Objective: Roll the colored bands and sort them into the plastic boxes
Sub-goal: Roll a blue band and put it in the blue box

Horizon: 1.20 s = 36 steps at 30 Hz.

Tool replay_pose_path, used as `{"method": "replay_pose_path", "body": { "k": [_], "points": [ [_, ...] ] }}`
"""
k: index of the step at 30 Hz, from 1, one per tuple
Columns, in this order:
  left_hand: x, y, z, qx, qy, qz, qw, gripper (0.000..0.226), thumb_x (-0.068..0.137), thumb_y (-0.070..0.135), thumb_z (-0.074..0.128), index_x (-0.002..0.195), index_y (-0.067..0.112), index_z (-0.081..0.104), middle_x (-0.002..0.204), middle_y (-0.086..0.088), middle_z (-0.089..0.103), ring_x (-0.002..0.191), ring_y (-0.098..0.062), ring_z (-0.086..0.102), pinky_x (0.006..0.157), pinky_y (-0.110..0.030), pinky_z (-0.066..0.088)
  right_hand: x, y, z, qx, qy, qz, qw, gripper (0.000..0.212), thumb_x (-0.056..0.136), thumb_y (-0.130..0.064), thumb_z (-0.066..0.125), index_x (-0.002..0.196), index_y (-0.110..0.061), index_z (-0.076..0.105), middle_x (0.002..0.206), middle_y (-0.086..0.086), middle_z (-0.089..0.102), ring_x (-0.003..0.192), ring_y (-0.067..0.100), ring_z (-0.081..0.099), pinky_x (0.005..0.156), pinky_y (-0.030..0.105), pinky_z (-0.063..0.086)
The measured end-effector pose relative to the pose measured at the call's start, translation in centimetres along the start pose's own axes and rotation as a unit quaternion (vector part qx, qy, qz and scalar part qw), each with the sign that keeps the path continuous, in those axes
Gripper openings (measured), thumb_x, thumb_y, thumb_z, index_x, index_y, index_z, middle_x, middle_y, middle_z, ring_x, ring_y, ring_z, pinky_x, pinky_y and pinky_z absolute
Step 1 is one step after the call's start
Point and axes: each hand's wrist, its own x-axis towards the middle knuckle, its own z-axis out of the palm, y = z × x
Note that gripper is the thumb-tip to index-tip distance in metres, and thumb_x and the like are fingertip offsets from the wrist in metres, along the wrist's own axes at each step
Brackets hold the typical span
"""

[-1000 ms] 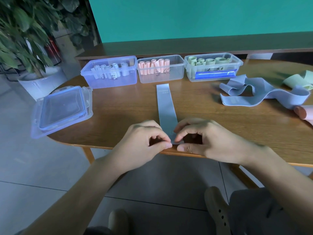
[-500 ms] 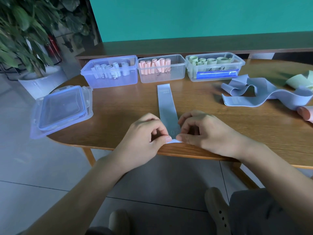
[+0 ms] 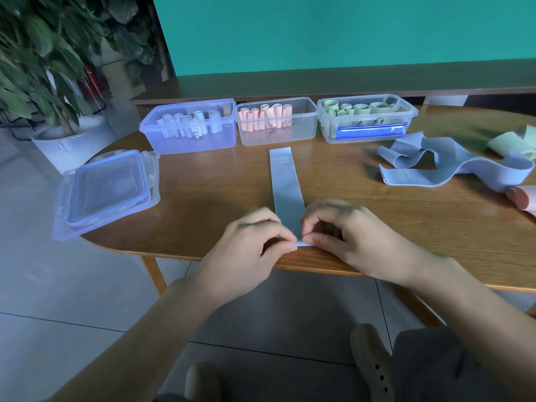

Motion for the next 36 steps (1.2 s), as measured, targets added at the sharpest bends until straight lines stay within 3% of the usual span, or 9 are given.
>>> {"method": "replay_pose_path", "body": {
  "k": [6,11,16,21,27,33,36],
  "points": [
    [0.0,0.1,0.3,0.027,0.006,-0.004,1.0,0.015,0.097,0.026,0.062,0.096,0.02,0.075,0.096,0.01,0.058,0.092,-0.004,0.054,0.081,-0.015,0.041,-0.3,0.1,-0.1,-0.018,-0.008,-0.01,1.0,0.022,0.092,-0.039,0.066,0.099,-0.019,0.072,0.109,-0.006,0.062,0.105,0.006,0.06,0.094,0.017,0.044],
    [0.0,0.1,0.8,0.037,0.038,0.006,0.999,0.015,0.098,0.023,0.061,0.098,0.017,0.075,0.098,0.007,0.06,0.093,-0.003,0.054,0.084,-0.012,0.04,0.0,0.5,0.2,-0.036,0.021,-0.018,0.999,0.009,0.096,-0.023,0.068,0.097,-0.017,0.074,0.108,-0.008,0.062,0.102,0.002,0.06,0.092,0.013,0.042],
    [0.0,0.0,0.8,0.041,0.038,0.024,0.998,0.014,0.1,0.018,0.058,0.1,0.019,0.072,0.098,0.007,0.062,0.093,-0.007,0.056,0.082,-0.021,0.043,0.1,0.9,0.5,-0.061,0.037,-0.014,0.997,0.013,0.098,-0.024,0.064,0.096,-0.016,0.074,0.112,-0.008,0.061,0.101,0.003,0.06,0.091,0.016,0.044],
    [0.1,-0.2,0.9,0.041,0.036,0.028,0.998,0.008,0.096,0.021,0.067,0.1,0.017,0.072,0.098,0.007,0.062,0.093,-0.007,0.056,0.085,-0.02,0.044,0.0,0.9,0.9,-0.067,0.068,-0.004,0.995,0.008,0.096,-0.023,0.068,0.097,-0.019,0.074,0.114,-0.006,0.059,0.102,0.0,0.057,0.093,0.01,0.039],
    [0.3,0.1,1.0,0.056,0.034,0.002,0.998,0.013,0.097,0.023,0.065,0.101,0.015,0.075,0.099,0.007,0.06,0.095,-0.001,0.051,0.088,-0.005,0.034,0.0,0.8,0.8,-0.049,0.041,0.0,0.998,0.014,0.096,-0.033,0.065,0.101,-0.022,0.073,0.117,-0.011,0.058,0.106,0.002,0.058,0.095,0.018,0.045],
    [0.5,0.1,1.3,0.072,0.055,0.005,0.996,0.015,0.095,0.024,0.068,0.101,0.013,0.077,0.095,0.004,0.058,0.095,-0.008,0.054,0.086,-0.014,0.039,0.3,1.2,0.7,-0.064,0.046,0.008,0.997,0.016,0.099,-0.029,0.063,0.104,-0.02,0.075,0.118,-0.009,0.06,0.108,0.004,0.059,0.096,0.021,0.046],
    [0.7,-0.2,1.4,0.074,0.053,-0.008,0.996,0.018,0.093,0.026,0.069,0.106,0.015,0.077,0.097,0.005,0.056,0.096,-0.007,0.052,0.085,-0.009,0.037,0.5,1.2,0.8,-0.075,0.043,0.01,0.996,0.019,0.101,-0.027,0.059,0.102,-0.017,0.075,0.117,-0.007,0.06,0.105,0.007,0.06,0.093,0.029,0.049]
  ]
}}
